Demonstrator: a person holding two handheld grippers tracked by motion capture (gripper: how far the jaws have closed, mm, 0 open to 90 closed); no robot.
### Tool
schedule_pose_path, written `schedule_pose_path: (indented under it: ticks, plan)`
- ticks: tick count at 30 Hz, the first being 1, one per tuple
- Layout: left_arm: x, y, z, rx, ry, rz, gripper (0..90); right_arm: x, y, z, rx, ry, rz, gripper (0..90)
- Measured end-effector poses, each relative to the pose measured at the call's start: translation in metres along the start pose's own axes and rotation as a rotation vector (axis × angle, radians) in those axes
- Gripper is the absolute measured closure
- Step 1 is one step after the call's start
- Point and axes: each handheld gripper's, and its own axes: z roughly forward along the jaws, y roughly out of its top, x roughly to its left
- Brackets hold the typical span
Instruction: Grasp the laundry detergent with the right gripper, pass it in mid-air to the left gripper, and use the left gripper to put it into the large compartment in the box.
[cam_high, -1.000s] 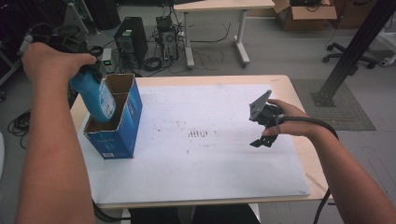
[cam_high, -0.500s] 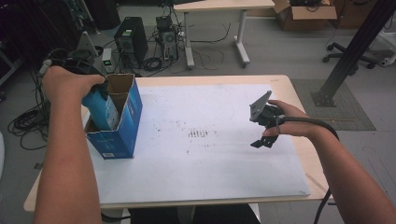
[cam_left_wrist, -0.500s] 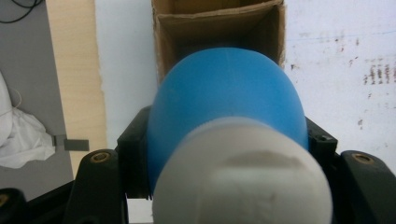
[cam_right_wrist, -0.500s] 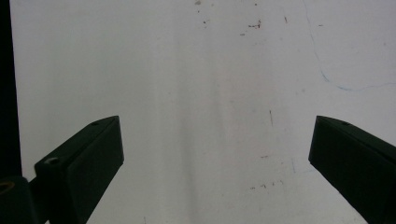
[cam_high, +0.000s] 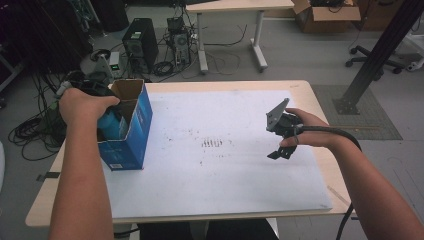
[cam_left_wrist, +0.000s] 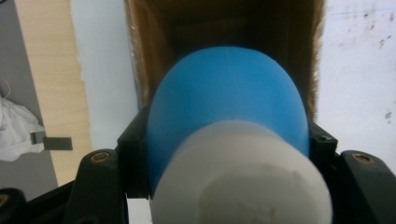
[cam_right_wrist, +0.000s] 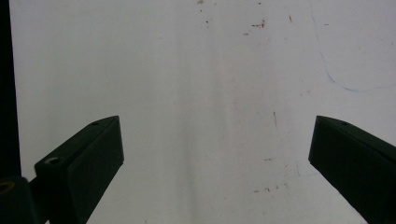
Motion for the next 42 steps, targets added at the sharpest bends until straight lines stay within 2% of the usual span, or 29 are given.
schedule_pose_path:
  ticks: [11,20,42]
  plan:
    - [0.000,-0.002,0.026,0.030,0.008,0.008,37.8,0.000,0.001,0.002,-0.004,0.000,0.004,3.1]
    - [-0.003,-0.002,0.039,0.046,0.005,0.016,37.8,0.000,0.000,0.004,-0.007,0.002,0.006,3.1]
    - [-0.004,-0.001,0.041,0.041,0.007,0.018,37.7,0.000,-0.004,0.005,-0.014,0.002,0.014,3.1]
